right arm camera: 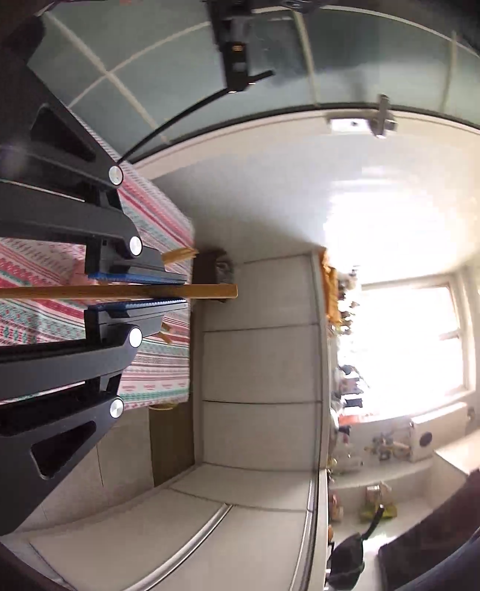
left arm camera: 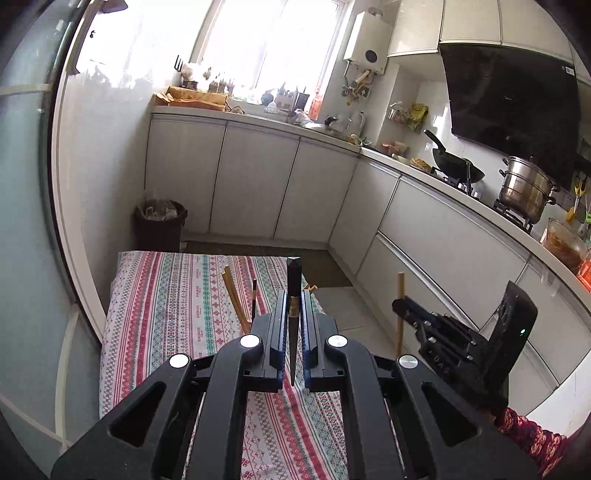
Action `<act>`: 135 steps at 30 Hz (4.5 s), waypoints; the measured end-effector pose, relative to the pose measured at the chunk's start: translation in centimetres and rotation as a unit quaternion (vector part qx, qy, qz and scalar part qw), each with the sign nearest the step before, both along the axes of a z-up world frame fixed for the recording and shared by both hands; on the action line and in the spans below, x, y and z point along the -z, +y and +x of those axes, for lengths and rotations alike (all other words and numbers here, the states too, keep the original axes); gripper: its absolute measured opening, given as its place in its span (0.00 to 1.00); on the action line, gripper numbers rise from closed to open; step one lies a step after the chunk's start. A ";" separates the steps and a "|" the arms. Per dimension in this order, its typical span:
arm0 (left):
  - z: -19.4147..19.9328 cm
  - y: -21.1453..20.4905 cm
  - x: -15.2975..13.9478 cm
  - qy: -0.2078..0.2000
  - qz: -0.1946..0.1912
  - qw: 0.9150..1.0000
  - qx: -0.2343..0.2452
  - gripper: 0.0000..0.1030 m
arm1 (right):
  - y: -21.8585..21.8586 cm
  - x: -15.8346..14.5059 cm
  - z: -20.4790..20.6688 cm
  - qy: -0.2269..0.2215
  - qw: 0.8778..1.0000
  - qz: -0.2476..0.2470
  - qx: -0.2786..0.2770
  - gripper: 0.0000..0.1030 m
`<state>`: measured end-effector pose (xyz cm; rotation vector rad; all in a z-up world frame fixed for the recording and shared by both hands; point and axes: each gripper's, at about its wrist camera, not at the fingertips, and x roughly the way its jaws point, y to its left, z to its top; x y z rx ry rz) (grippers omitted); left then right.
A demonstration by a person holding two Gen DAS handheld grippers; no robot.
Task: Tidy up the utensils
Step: 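Lift the black chopstick with the left tool while the right tool grasps a wooden chopstick, then lower both held chopsticks into the pink mesh cup and open both tools, then grasp a single wooden chopstick on the cloth with the right tool, then lower the wooden chopstick into the pink cup and open the right tool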
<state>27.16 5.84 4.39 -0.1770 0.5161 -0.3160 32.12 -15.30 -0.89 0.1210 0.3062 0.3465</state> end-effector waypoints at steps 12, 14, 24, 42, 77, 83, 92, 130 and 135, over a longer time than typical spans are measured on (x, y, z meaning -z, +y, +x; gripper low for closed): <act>7.8 -2.5 0.7 -0.022 0.020 0.999 -0.014 0.06 | -1.6 -6.0 6.1 -0.079 0.983 0.138 0.091 0.08; 9.8 -2.5 2.2 -0.007 0.021 1.000 -0.015 0.06 | -1.3 -5.2 7.2 -0.079 0.982 0.145 0.094 0.08; 16.3 -3.3 11.9 0.070 0.046 0.996 -0.007 0.09 | 1.4 0.6 12.9 -0.050 0.984 0.145 0.086 0.08; 11.8 6.4 5.1 -0.013 -0.091 0.991 -0.095 0.31 | 7.2 6.2 16.1 -0.104 0.985 0.096 0.099 0.09; 9.1 8.6 3.7 0.002 -0.104 0.989 -0.103 0.46 | -5.3 6.8 14.2 0.205 0.959 0.109 0.162 0.83; 10.7 9.4 5.6 0.014 -0.077 0.989 -0.122 0.49 | -7.0 17.3 31.3 0.450 0.881 0.140 0.035 0.83; 13.4 10.0 9.0 0.033 -0.043 0.990 -0.129 0.52 | 7.4 22.8 46.6 0.566 0.817 -0.092 -0.059 0.77; 7.9 8.2 4.4 -0.019 -0.072 0.992 -0.105 0.53 | 1.5 -3.3 29.5 0.123 0.992 -0.029 0.019 0.07; 4.2 9.4 2.0 -0.047 -0.110 0.988 -0.100 0.53 | 3.8 -8.0 20.9 0.045 0.998 -0.042 0.024 0.07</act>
